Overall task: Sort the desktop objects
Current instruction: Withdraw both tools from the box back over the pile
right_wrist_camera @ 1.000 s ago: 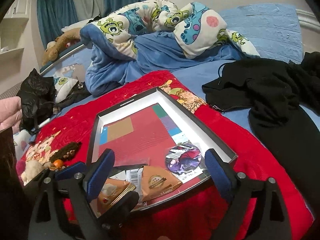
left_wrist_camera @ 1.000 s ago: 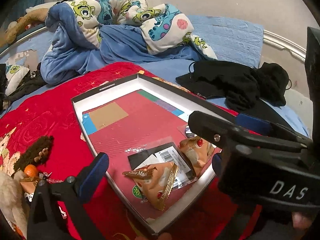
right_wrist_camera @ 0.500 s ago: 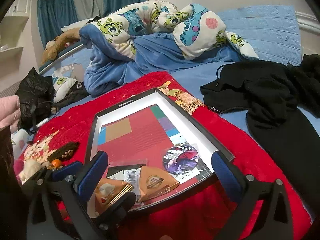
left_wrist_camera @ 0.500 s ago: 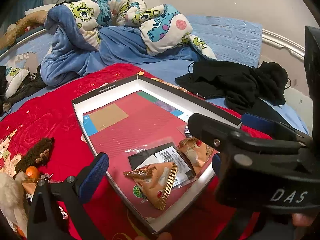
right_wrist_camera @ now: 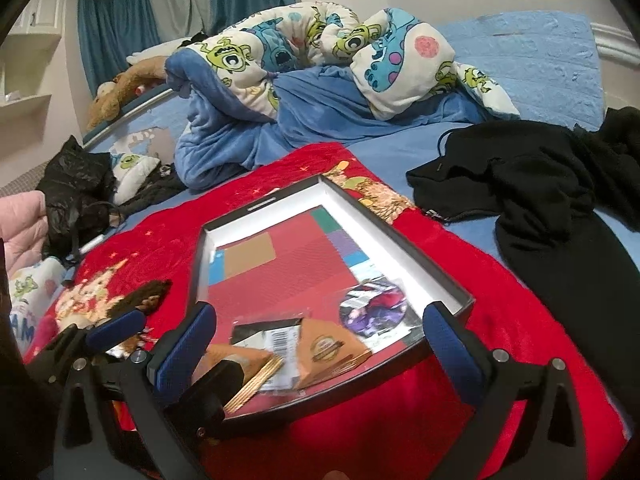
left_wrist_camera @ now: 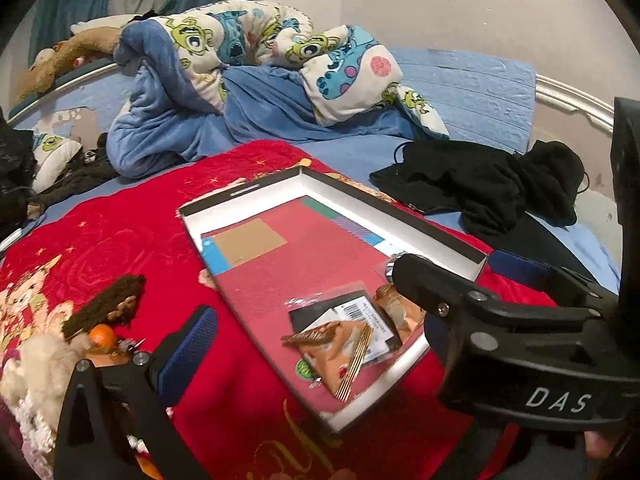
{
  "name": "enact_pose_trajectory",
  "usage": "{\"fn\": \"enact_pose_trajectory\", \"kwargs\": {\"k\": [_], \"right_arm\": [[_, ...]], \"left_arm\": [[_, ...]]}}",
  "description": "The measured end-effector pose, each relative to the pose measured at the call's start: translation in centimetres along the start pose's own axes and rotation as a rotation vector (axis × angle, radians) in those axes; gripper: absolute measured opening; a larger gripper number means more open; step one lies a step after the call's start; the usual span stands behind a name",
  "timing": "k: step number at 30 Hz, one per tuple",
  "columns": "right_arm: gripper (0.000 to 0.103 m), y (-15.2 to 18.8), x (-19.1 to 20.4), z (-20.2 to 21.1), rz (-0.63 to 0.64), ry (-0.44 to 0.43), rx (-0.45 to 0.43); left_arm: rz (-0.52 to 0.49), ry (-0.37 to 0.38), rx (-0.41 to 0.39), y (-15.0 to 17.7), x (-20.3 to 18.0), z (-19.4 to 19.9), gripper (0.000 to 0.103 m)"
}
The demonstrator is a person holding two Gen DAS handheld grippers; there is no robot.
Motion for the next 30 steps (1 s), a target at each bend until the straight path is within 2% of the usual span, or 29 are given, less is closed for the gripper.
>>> {"fn": "enact_pose_trajectory", "kwargs": {"k": [6,12,17,22,30], "right_arm": [[0.103,0.5,2.0,0.8,0.035,-0.025,0.013],[0.103,1.3,5.0,1.2,0.006,-0.12,0.027],[0.103,1.7,10.2,1.5,0.095,-0.142,-0.004],[0.103,2.1,15.5,2.0,0.103,-0.27,0.006],[0.103,3.9,21.9,3.6,0.148,-0.378,0.038]], "left_arm": [[-0.011,-0.055,0.003,0.2,1.1,2.3,0.103],[0.02,-0.114,0.006,1.0,3.9,5.2,0.103],[0.03,-0.192,0.001,1.3,7.5,8.3,0.103],[0.04,-0.304,-0.018,1.5,11.3,12.2,0.103],[0.104,-0.417,-0.023,3.7,17.0,19.5,0.103]]}}
Point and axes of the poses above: each gripper's, at about its wrist camera, not at the fingertips, and z roughly against the way its jaws point, x to its left, y to its underside, the point moved 3 cm from there along -z, roughly the way its jaws point, and after that the axes turned 13 degrees about -x, right-handed, at the moved point
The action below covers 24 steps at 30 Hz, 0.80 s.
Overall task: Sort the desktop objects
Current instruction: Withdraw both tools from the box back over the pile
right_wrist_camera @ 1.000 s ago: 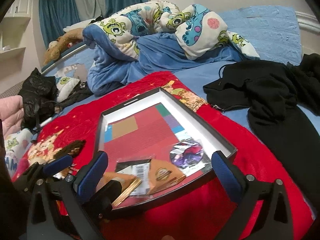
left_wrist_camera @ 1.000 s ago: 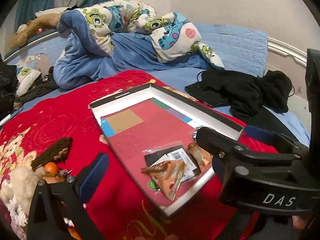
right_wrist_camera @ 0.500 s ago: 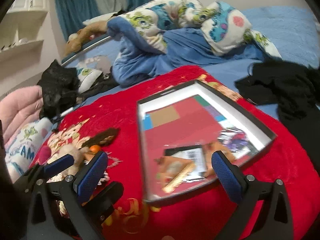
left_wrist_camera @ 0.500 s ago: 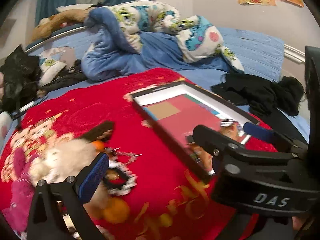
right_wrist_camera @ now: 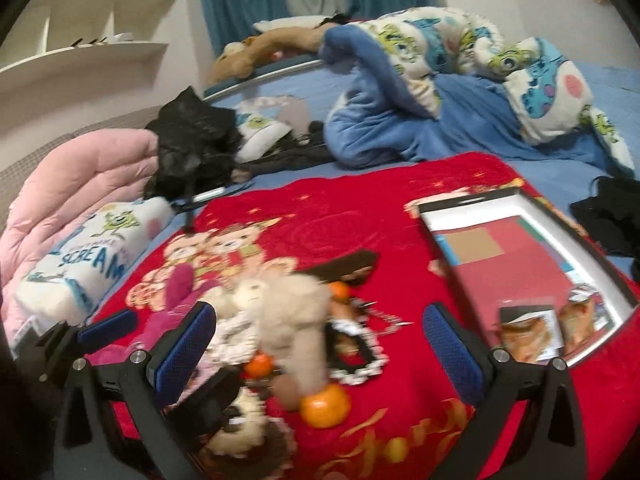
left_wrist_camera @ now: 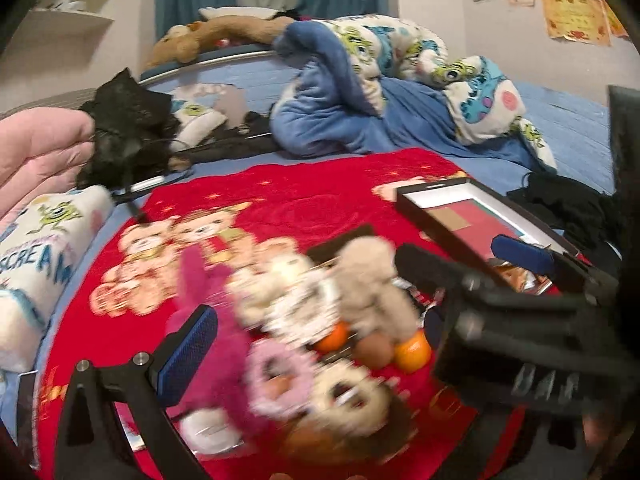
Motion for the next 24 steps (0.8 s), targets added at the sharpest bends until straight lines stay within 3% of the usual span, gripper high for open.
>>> {"fn": "enact_pose_trajectory", "kwargs": {"k": [7,12,16,20,24], "right_arm": [[0.103,0.1,2.6,-0.2,-0.001,-0.07,0.005],[0.103,1.3,3.1,-1.0,-0.058,-0.123,0.046],[0.103,2.0,4.5,-1.7,-0.034,-0.135,0.072],[0.103,3.0,5.6,-2.3,-0.066,-0.173,0.091],[0.1,3.7,6.4,-3.1,-0.069,-0.206,0.13]], "left_arm": [[0.038,-0.082,-0.008,0.4,6.7,3.1,0.103],[0.221,-0.016,-0.06,2.5,11.2,4.0,0.103],[0.148,-0.057,0.0,4.3,12.7,3.6,0.103],[0.204,-0.053,0.011,5.2,14.9,3.8,0.103],[0.169,-0.102,0.052,6.7,16.2,3.8,0.103]]}}
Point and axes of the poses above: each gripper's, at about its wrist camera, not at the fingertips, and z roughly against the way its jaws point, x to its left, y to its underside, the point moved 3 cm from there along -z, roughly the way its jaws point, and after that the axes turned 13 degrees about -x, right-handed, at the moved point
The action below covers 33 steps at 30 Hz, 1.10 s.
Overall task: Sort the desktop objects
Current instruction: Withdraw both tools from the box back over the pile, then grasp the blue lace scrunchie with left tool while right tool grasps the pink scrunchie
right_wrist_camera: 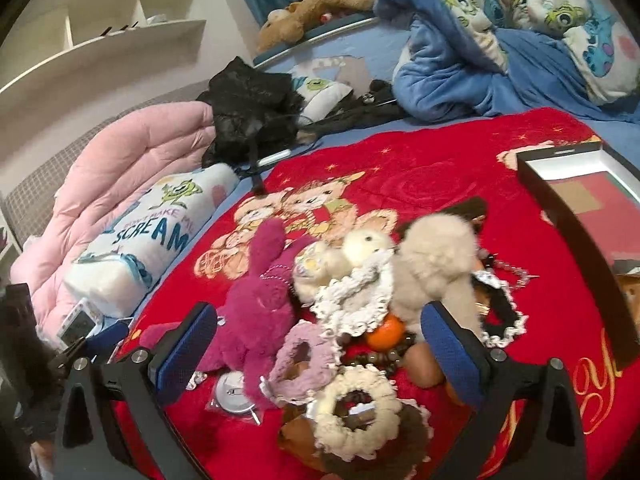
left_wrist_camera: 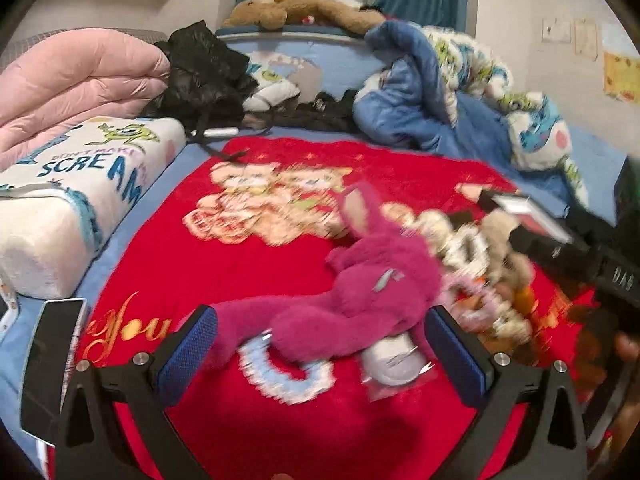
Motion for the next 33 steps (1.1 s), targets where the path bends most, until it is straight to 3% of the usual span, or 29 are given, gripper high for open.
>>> {"fn": "enact_pose_trajectory", "kwargs": {"k": [6,13,16,21,24,33], "right_arm": [[0.083,0.8,0.0,-1.0,-0.012,-0.002,0.05],[0.075,1.8,0.2,-1.7,-0.046,-0.034,0.102],[0.065,2.0,0.5,-1.9,-0.018,-0.024,0.118],[0.034,2.5,0.5,-2.2,-0.021,-0.021,0.156],[0.023,3.0,0.2,-2.6,-0.029,-0.004,0.191],[0.025,3.3,-0.8,-2.6,-0.114,-0.024,0.224]], "left_arm": [[-0.018,-0.021,0.041,1.4,2.3,-0.5,0.103],[-0.056,-0.096,0.118,3.3,3.6,-1.8,0.103],[-0.076,-0.126,0.139,3.9,3.7,-2.3,0.103],[-0.092,-0.141,0.182,4.7,3.7,-3.1,0.103],[-0.092,-0.14,0.205,5.1,3.6,-3.5,0.103],[-0.04,-0.129,0.238,5.8,3.8,-4.0,0.103]]}}
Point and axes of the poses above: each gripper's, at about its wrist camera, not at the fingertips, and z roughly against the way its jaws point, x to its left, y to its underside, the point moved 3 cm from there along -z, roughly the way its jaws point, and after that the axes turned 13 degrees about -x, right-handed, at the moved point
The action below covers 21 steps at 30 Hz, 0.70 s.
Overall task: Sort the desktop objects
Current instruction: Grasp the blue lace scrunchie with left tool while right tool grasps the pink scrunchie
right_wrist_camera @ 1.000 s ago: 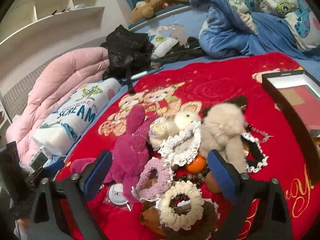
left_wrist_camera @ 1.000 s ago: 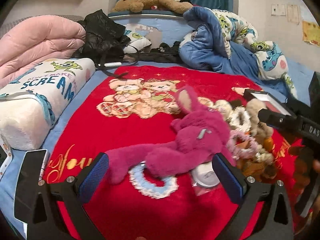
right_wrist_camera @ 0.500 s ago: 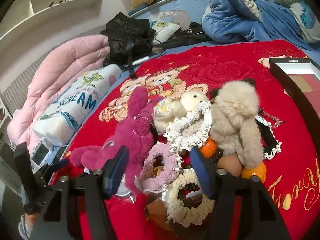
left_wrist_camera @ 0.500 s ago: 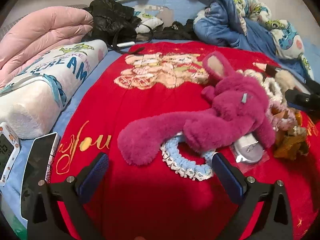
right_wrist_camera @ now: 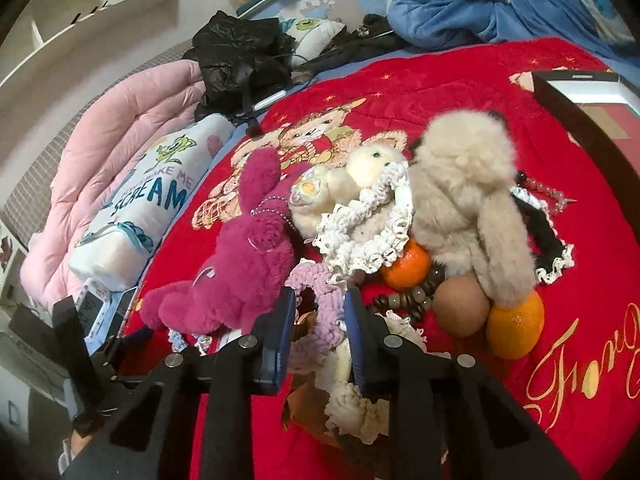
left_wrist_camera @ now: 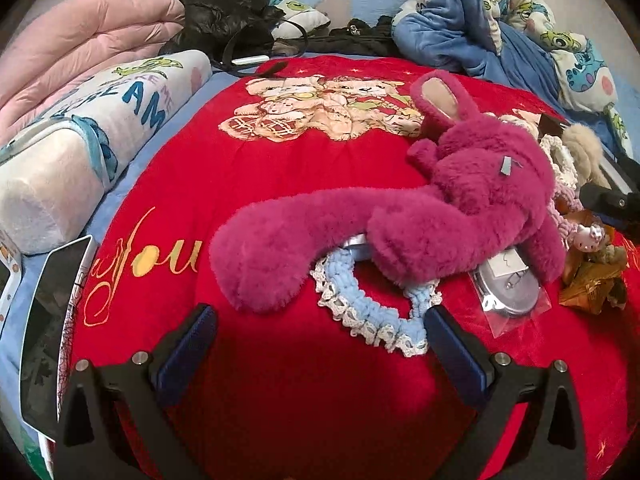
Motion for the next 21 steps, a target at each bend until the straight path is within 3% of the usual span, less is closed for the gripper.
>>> {"fn": "enact_pose_trajectory", "kwargs": {"k": [7,14,17,21], "right_arm": [[0.024,0.6,-0.4,-0.9,-0.069,-0.026,0.037],[0.016,0.0,-0.2,-0.1,-0.095,-0.057,-0.024],[0.014,-0.4,-0.2,0.4,-0.103,-0.082,-0.043],[0.011,-0.9,0.5,1.0,-0.088,-0.132,-0.06]], "left_arm": [[0.015,0.0,0.016,-0.1,0.1,-0.3,0.103],[0.019,-0.025,0.021,-0.1,-0.1,-0.1,0.103],[0.015,-0.006,0.006,-0.2,-0.3,0.3,0.094],[0.018,0.039,-0.01,-0.2,-0.6,1.0,0.07]]}}
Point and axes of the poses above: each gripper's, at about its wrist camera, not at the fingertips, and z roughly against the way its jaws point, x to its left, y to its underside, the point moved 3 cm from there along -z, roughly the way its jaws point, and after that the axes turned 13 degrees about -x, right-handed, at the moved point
